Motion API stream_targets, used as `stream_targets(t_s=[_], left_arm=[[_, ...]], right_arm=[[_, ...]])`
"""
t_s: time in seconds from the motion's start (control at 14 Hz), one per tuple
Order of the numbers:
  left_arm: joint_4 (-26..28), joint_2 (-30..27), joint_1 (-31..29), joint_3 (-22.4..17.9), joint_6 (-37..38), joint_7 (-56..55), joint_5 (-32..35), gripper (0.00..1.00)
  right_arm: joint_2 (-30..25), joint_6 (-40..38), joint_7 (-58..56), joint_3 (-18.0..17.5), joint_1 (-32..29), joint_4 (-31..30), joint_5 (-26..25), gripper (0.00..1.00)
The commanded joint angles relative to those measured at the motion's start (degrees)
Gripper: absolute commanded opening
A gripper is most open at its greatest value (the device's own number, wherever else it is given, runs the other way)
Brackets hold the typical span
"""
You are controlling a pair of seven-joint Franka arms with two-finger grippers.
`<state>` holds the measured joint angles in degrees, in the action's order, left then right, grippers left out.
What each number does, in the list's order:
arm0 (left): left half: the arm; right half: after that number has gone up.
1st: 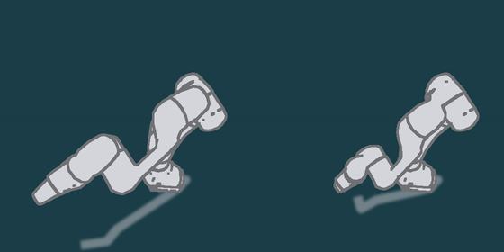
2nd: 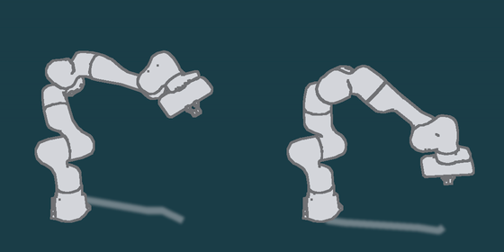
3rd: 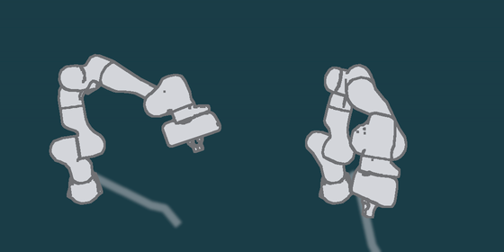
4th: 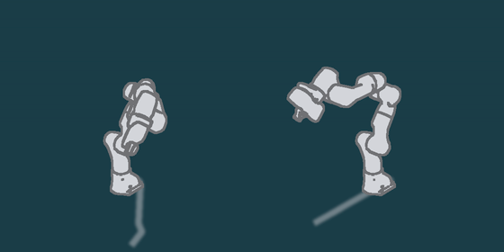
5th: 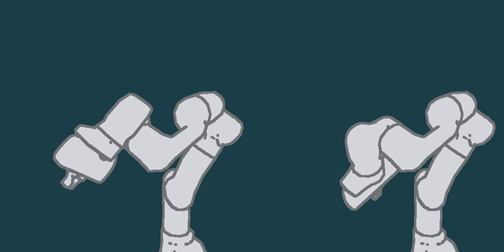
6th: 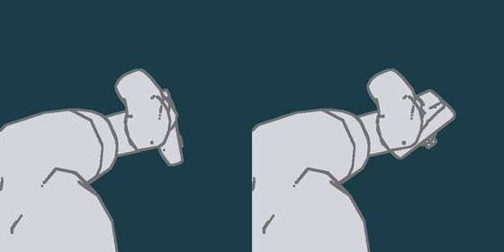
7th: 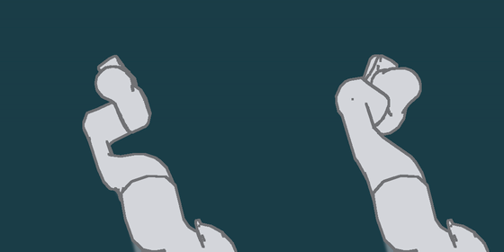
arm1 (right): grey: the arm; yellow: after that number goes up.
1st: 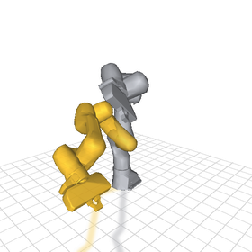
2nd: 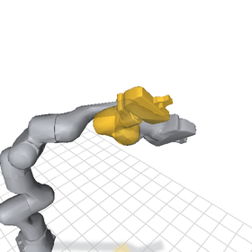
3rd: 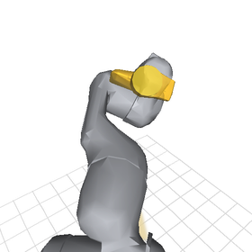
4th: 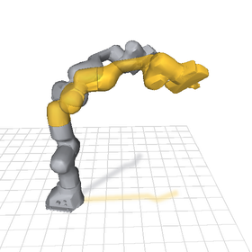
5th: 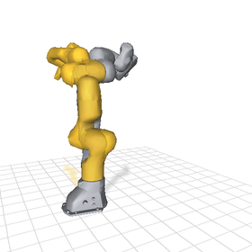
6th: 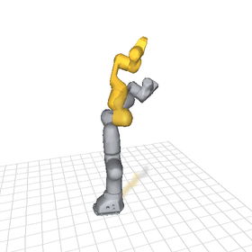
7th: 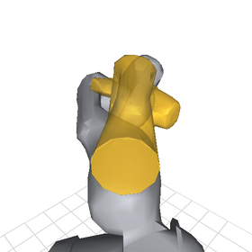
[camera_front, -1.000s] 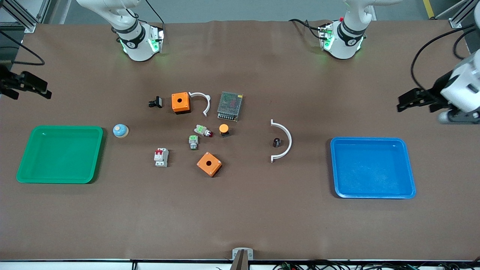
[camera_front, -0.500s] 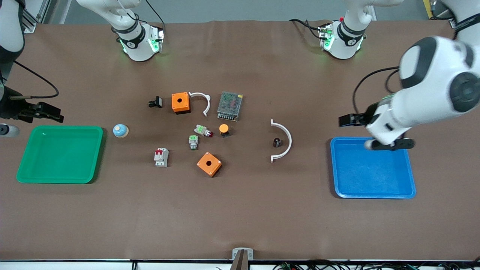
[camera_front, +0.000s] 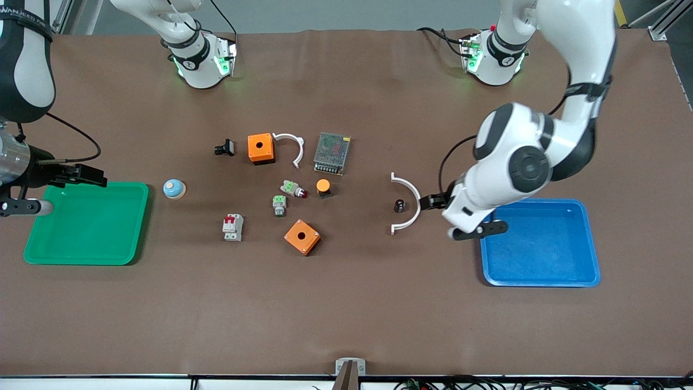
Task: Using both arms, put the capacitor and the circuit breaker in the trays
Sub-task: 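Reach the left gripper to the capacitor while the right gripper reaches the breaker, then grasp the black capacitor with the left gripper while the right grasps the breaker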
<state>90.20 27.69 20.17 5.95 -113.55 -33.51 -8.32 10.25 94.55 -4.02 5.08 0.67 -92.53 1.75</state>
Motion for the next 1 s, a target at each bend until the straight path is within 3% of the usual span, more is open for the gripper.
stream_targets(t_s=[0.0,0.43,0.64,0.93], left_arm=[[-0.9,2.1,3.29,-0.41,-3.24,-6.55,2.78,1.0],[5.59,4.22,8.13,-0.41,-13.34,-12.63,7.17,1.0],[11.47,4.13,9.18,-0.41,-19.24,-13.07,7.88,1.0],[14.74,4.57,9.63,-0.41,-23.28,-13.25,9.11,1.0]], right_arm=[[0.21,4.3,7.76,-0.25,4.06,-2.65,3.16,1.0],[5.12,20.82,16.32,-0.25,14.61,-10.21,5.71,1.0],[7.76,33.46,21.15,-0.16,19.36,-16.17,5.72,1.0],[13.82,41.83,21.16,-0.07,20.87,-16.99,3.97,1.0]])
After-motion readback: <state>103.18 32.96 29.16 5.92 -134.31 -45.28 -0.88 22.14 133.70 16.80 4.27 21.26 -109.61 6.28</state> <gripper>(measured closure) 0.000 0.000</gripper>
